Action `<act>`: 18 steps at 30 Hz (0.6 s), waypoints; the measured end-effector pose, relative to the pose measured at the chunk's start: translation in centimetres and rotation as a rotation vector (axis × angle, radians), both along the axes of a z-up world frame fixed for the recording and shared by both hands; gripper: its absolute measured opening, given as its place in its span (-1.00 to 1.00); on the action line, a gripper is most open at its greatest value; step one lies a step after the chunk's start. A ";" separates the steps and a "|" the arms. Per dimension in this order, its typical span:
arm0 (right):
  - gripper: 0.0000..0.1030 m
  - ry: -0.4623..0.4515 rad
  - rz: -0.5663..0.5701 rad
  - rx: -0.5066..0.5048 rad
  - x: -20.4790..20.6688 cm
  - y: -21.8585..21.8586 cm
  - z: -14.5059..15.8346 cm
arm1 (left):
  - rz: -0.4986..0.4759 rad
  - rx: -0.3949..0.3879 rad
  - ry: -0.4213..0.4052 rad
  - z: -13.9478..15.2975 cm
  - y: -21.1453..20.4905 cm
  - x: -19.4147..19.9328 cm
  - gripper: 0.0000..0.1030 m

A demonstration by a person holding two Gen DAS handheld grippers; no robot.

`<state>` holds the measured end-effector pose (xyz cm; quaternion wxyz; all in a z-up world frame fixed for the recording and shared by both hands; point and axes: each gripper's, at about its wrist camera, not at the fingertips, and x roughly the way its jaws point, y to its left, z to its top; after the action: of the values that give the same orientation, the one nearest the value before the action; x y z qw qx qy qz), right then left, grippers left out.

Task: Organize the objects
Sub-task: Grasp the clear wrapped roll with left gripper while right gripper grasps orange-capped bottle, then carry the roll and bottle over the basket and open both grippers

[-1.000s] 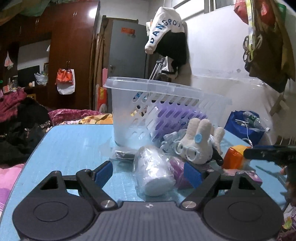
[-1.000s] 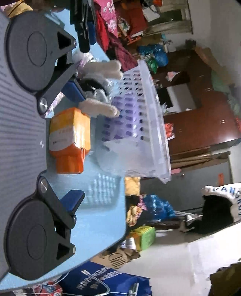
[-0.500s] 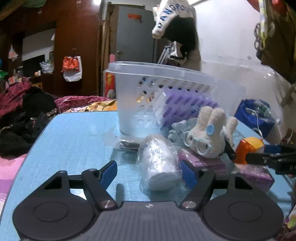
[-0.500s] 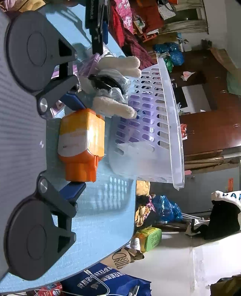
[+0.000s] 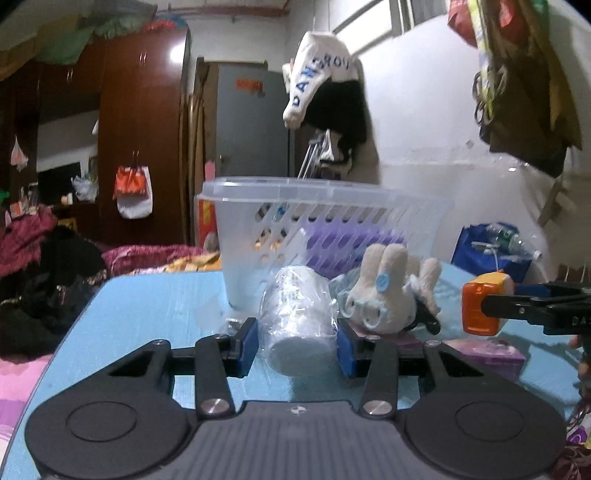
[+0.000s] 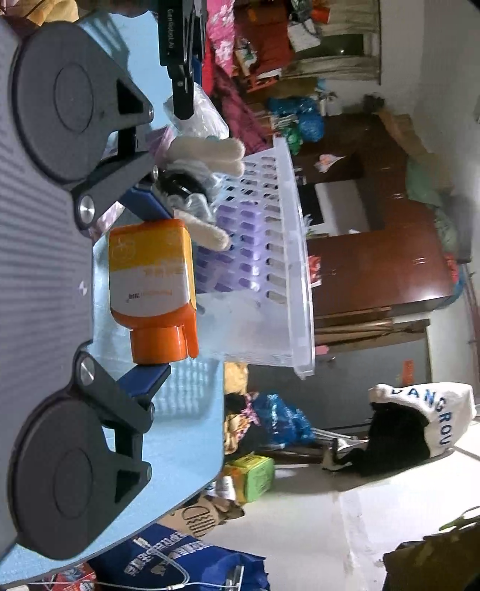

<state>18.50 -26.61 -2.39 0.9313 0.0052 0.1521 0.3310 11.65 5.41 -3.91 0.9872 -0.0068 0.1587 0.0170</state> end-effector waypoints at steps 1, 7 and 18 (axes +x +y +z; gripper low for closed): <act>0.63 -0.009 -0.002 0.009 -0.1 -0.1 0.0 | -0.007 -0.003 -0.010 0.1 0.1 -0.2 -0.08; 0.62 -0.061 0.010 0.067 -0.6 -0.6 0.0 | -0.027 -0.017 -0.066 0.3 0.7 -0.6 -0.08; 0.62 -0.209 0.019 0.089 -0.6 -0.8 8.0 | -0.043 -0.012 -0.243 9.1 0.6 -1.0 -0.08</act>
<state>17.87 -27.46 5.64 0.9377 0.0106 0.0394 0.3450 10.66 5.96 5.22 0.9992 -0.0114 0.0382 -0.0062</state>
